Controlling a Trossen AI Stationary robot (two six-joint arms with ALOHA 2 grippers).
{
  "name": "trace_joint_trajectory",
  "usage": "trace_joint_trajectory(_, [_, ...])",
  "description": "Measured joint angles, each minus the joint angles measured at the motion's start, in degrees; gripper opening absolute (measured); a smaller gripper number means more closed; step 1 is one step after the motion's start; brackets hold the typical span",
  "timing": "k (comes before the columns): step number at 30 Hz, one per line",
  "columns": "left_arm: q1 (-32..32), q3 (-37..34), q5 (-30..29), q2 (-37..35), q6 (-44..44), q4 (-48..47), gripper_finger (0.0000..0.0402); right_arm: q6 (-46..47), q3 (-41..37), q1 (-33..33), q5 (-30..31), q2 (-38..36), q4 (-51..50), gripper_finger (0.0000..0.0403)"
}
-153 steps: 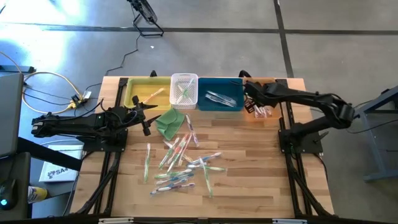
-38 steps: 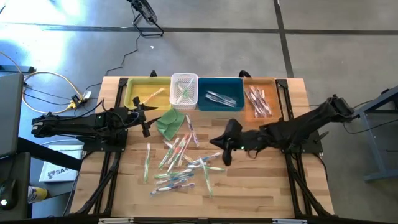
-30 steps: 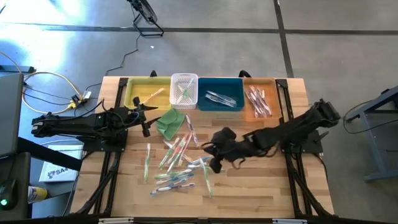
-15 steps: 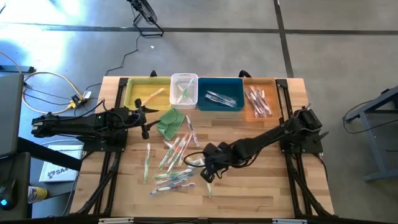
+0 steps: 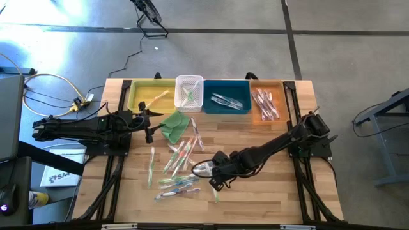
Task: Pick & Place Toothbrushes
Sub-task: Put the green toothbrush into the white bin
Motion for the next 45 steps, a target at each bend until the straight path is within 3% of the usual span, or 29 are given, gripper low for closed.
trace_joint_trajectory(7, [0.02,0.00,-0.13,0.02,0.00,0.04,0.0211,2.89,-0.02,0.62,-3.53,4.35,3.22,0.0114])
trace_joint_trajectory(13, [0.02,0.00,-0.13,0.01,0.00,0.03,0.0211,4.82,-0.02,1.09,-6.39,7.12,7.19,0.0145])
trace_joint_trajectory(27, [0.02,0.00,-0.13,0.01,0.00,0.07,0.0211,4.66,-0.02,1.46,-8.39,12.80,13.56,0.0151])
trace_joint_trajectory(45, [0.02,0.00,-0.13,0.02,-0.02,0.06,0.0211,-2.66,-0.02,0.24,-8.68,12.99,16.56,0.0147])
